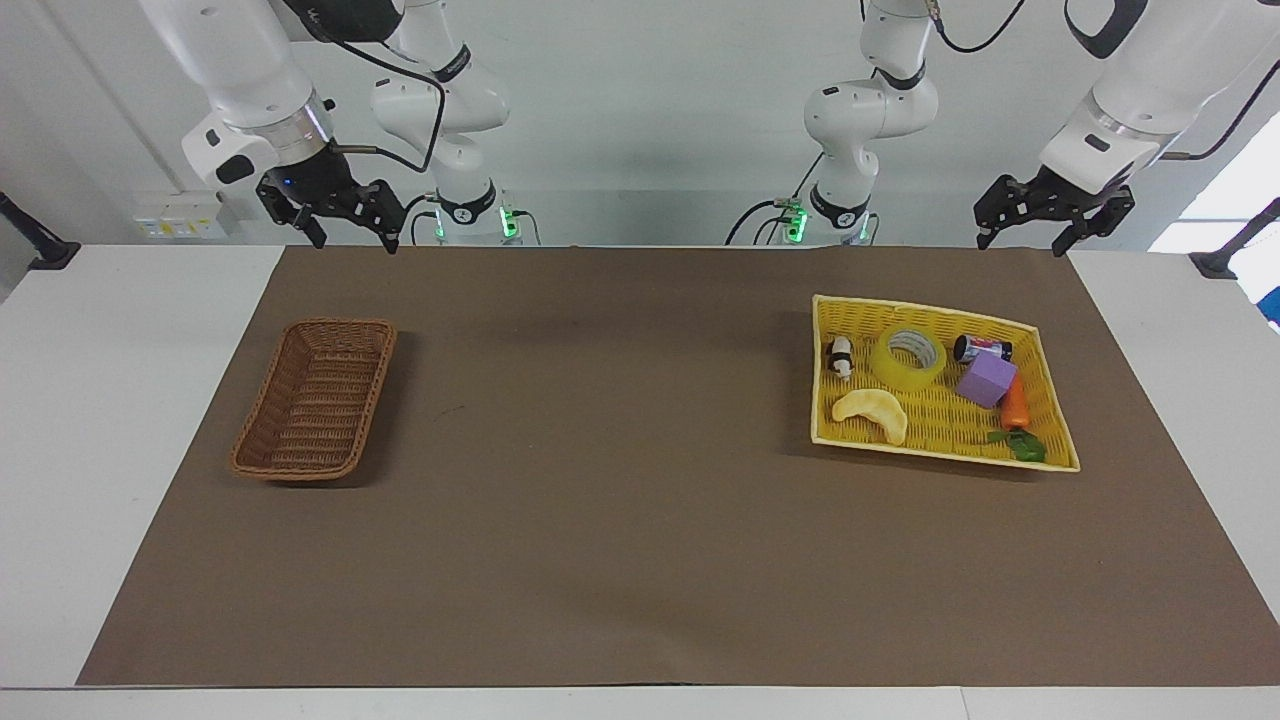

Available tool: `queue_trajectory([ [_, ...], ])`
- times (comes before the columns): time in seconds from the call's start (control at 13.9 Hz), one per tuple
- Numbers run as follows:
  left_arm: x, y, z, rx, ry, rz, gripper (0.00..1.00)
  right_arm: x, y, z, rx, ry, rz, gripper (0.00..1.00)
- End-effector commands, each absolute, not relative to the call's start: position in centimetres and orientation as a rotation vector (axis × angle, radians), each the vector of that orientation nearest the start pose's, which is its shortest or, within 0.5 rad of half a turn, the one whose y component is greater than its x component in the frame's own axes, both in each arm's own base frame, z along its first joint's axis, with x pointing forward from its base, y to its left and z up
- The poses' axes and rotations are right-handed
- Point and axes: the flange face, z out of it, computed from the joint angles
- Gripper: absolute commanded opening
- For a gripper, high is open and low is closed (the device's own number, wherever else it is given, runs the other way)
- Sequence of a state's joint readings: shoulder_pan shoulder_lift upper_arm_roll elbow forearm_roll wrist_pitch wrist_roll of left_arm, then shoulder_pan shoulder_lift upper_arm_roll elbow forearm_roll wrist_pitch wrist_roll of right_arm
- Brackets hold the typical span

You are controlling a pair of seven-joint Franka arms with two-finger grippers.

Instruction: Move tape to another basket

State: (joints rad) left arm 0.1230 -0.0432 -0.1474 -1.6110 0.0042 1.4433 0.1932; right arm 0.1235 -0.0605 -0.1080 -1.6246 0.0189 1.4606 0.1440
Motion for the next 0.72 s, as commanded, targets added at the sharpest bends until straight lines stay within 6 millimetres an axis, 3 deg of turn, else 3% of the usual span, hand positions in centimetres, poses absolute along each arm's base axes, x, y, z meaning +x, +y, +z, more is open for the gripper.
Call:
queue_trajectory([
  [0.0,52.1,-0.2,58.6,-3.121,0.438,0.176,1.0,52.0,0.7,62.6,-3.092,0.164,0.145,1.0],
  [0.65,51.6,2.4,47.7,-3.041,0.923,0.185,1.0,52.0,0.7,62.6,-3.092,0.162,0.145,1.0],
])
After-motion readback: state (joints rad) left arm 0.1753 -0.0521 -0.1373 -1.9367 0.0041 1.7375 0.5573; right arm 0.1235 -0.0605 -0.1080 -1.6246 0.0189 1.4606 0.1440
